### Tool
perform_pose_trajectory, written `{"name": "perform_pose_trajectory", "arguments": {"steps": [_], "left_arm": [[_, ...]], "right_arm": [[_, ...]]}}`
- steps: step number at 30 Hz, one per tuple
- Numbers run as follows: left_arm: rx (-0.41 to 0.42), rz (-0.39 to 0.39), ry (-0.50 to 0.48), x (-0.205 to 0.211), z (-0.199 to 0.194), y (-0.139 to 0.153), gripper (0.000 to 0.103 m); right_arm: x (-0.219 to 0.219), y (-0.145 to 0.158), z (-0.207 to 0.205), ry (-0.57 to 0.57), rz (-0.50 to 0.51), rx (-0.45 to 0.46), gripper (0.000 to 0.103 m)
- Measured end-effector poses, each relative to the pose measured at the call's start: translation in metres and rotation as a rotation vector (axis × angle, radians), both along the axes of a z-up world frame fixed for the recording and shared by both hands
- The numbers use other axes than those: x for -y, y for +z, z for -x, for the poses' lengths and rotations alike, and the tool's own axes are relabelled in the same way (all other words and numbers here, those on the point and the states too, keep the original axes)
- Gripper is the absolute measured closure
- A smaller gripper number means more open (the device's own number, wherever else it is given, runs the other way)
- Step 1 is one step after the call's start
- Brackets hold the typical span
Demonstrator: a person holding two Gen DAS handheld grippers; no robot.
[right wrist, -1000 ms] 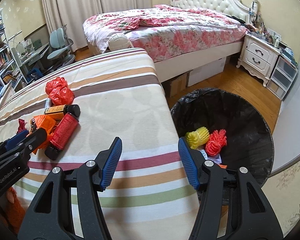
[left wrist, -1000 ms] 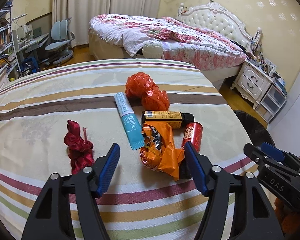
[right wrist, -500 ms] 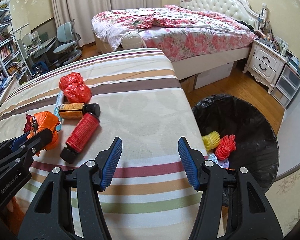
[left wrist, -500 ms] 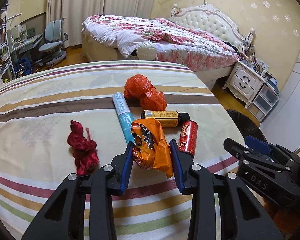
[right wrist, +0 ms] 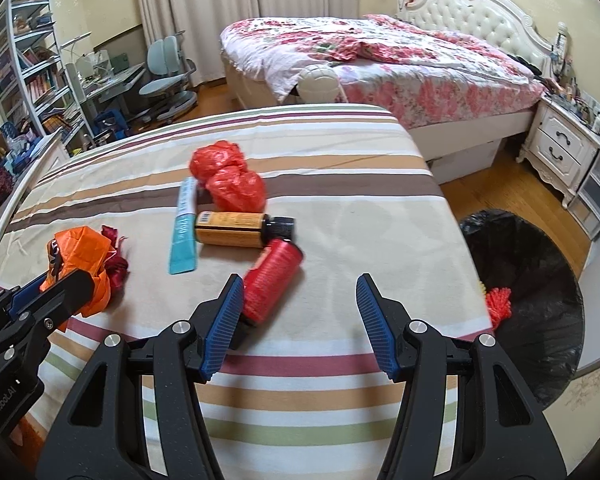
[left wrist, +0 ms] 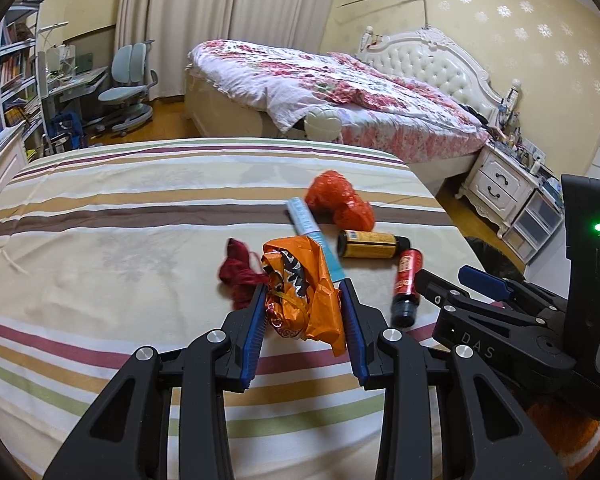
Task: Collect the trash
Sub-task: 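Grasp the red can with the right gripper while the left holds the snack bag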
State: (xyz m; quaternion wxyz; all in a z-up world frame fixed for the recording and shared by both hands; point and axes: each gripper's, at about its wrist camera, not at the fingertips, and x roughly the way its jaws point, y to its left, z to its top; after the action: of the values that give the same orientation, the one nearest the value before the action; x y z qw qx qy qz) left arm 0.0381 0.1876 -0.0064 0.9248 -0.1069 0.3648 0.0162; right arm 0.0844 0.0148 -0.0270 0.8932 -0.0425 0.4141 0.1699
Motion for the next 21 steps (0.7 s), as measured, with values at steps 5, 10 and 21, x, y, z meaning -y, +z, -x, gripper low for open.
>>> {"name": "perform_pose_trajectory", "arguments": {"steps": [5, 10, 21], "left_arm": [[-0.007, 0.005, 0.043, -0.018, 0.007, -0.003, 0.067], [-0.014, 0.003, 0.072, -0.031, 0.013, -0.008, 0.067], [-0.054, 0.0, 0.105, -0.042, 0.017, -0.024, 0.067]], "right_arm": [[-0.014, -0.008, -0.003, 0.014, 0.007, -0.025, 0.046], [-0.016, -0.016, -0.004, 0.005, 0.026, -0.039, 0.046], [-0.01, -0.017, -0.006, -0.009, 0.044, -0.029, 0.062]]}}
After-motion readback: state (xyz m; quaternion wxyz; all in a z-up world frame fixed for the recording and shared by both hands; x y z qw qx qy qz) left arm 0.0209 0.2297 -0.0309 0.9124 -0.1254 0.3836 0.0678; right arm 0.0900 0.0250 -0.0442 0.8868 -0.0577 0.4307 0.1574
